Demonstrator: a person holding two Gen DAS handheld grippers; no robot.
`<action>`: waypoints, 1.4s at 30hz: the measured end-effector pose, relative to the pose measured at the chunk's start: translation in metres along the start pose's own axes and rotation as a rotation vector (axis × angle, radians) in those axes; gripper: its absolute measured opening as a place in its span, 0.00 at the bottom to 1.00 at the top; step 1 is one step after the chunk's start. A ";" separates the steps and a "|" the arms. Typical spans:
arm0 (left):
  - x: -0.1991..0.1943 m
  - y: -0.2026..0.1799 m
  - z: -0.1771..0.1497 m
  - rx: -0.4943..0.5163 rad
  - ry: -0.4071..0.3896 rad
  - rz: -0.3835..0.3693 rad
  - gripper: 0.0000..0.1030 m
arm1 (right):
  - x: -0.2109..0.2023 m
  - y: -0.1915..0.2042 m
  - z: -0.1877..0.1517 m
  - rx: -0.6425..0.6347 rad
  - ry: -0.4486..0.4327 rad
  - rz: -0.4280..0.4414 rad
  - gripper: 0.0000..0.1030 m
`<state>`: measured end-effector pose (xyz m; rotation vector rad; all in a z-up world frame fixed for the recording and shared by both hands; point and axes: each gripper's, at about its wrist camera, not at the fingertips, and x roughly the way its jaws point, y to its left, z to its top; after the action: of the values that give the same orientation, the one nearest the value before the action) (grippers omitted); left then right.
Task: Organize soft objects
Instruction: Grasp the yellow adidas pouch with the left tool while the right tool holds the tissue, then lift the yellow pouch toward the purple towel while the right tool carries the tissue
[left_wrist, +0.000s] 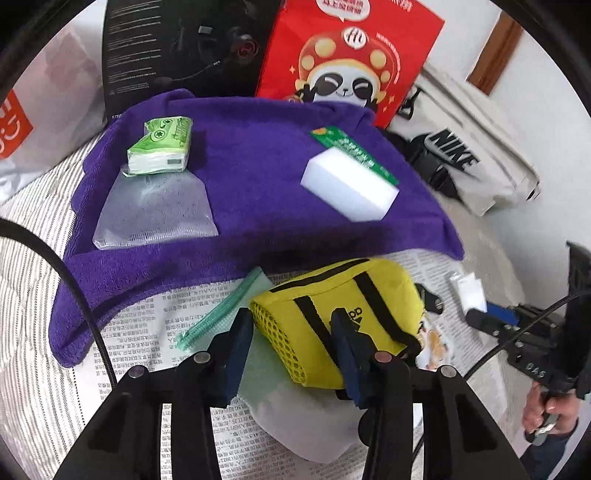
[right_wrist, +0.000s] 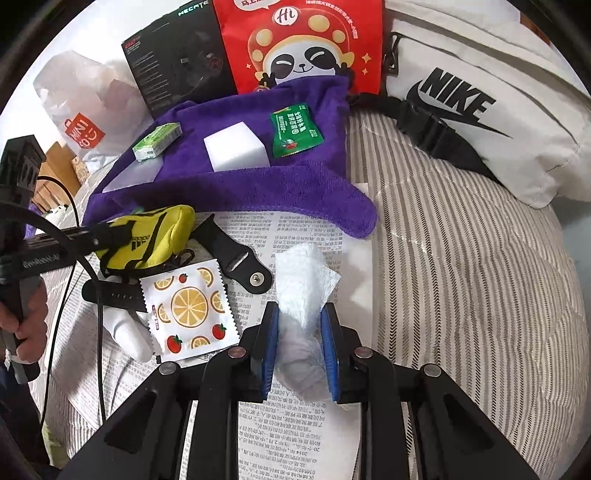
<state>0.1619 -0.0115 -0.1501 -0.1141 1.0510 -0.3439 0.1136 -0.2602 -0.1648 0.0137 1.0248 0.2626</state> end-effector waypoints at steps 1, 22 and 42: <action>0.002 -0.001 0.001 0.009 0.008 0.012 0.48 | 0.001 -0.001 0.000 0.001 0.002 0.000 0.22; -0.018 -0.005 -0.002 0.065 -0.088 0.027 0.20 | 0.010 -0.001 0.001 0.003 0.024 0.006 0.22; -0.023 0.012 -0.034 0.009 0.021 -0.069 0.52 | 0.011 0.000 0.002 0.001 0.037 0.004 0.22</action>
<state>0.1245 0.0093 -0.1515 -0.1392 1.0677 -0.4125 0.1205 -0.2579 -0.1732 0.0116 1.0621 0.2672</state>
